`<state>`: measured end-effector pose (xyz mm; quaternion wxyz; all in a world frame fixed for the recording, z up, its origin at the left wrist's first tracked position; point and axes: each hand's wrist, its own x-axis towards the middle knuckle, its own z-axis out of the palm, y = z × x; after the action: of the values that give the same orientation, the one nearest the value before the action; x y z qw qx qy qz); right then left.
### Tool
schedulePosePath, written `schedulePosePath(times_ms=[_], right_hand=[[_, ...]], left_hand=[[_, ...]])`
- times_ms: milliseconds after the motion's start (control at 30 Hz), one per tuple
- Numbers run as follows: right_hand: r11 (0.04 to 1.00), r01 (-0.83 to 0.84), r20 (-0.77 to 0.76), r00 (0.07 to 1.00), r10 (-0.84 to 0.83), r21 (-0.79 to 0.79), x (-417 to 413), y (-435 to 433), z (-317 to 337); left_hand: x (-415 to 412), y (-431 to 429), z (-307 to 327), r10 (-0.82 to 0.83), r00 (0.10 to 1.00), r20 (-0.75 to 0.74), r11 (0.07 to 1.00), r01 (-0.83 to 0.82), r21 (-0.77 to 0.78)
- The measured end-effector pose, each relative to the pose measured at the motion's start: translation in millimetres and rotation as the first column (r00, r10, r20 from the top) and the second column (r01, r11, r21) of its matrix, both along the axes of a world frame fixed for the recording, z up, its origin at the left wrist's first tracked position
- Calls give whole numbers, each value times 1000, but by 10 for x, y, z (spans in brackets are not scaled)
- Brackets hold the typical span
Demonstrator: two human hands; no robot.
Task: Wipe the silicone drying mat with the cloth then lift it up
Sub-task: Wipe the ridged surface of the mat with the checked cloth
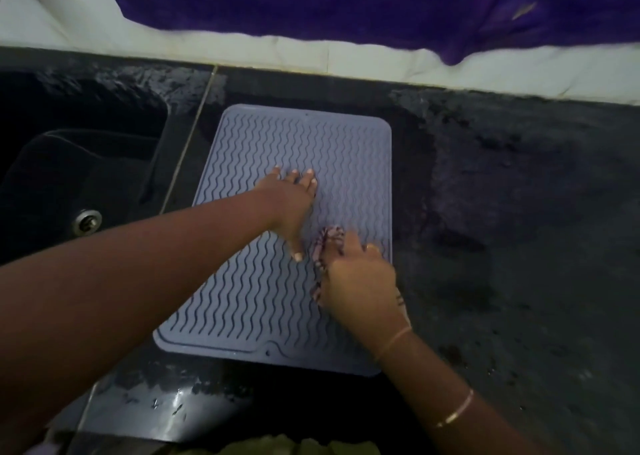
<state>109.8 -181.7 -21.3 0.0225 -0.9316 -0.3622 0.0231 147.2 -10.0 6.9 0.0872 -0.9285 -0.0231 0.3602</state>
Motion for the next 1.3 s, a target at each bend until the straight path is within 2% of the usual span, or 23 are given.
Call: schedulePosePath(times_ms=[100, 167, 233, 333, 433, 533, 600, 767, 867, 1000, 1133, 1200, 1300], right_hand=[[992, 28, -26, 999, -25, 127, 24, -55, -67], [983, 35, 43, 998, -43, 181, 344, 10, -93], [982, 84, 71, 993, -97, 167, 788, 164, -87], [977, 167, -3, 986, -168, 136, 1127, 347, -59], [979, 170, -84, 983, -161, 116, 900, 286, -28], [990, 50, -20, 999, -48, 133, 390, 104, -15], [991, 29, -2, 1000, -29, 133, 47, -29, -25], [992, -48, -164, 984, 67, 115, -475, -387, 40], [997, -17, -224, 974, 34, 78, -428, -353, 110], [994, 68, -40, 997, -65, 83, 223, -41, 89], [965, 259, -20, 966, -258, 46, 646, 230, 51], [960, 273, -53, 961, -270, 65, 541, 229, 48], [976, 198, -202, 963, -177, 93, 216, 78, 72]], left_hand=[[-24, 30, -15, -13, 1000, -1, 1000, 13, -25], [-31, 50, -18, -19, 1000, 10, 999, 19, -38], [-35, 82, -20, -17, 1000, 24, 998, 18, -58], [-48, 113, -39, -20, 999, 28, 997, 22, -72], [-40, 127, -61, -22, 999, 32, 996, 25, -82], [-39, 135, -52, -17, 999, 43, 996, 21, -89], [-36, 122, -52, -11, 999, 40, 996, 14, -84], [-34, 78, -36, 4, 1000, 30, 998, -2, -56], [-23, 40, -23, 3, 1000, 18, 1000, -2, -27], [16, -22, -10, -12, 1000, -4, 1000, 12, 4], [15, -1, -17, 4, 1000, 0, 1000, -4, 2], [5, 30, -34, 3, 1000, 4, 1000, -3, -13], [-20, 64, -32, -5, 1000, 15, 1000, 6, -30]])
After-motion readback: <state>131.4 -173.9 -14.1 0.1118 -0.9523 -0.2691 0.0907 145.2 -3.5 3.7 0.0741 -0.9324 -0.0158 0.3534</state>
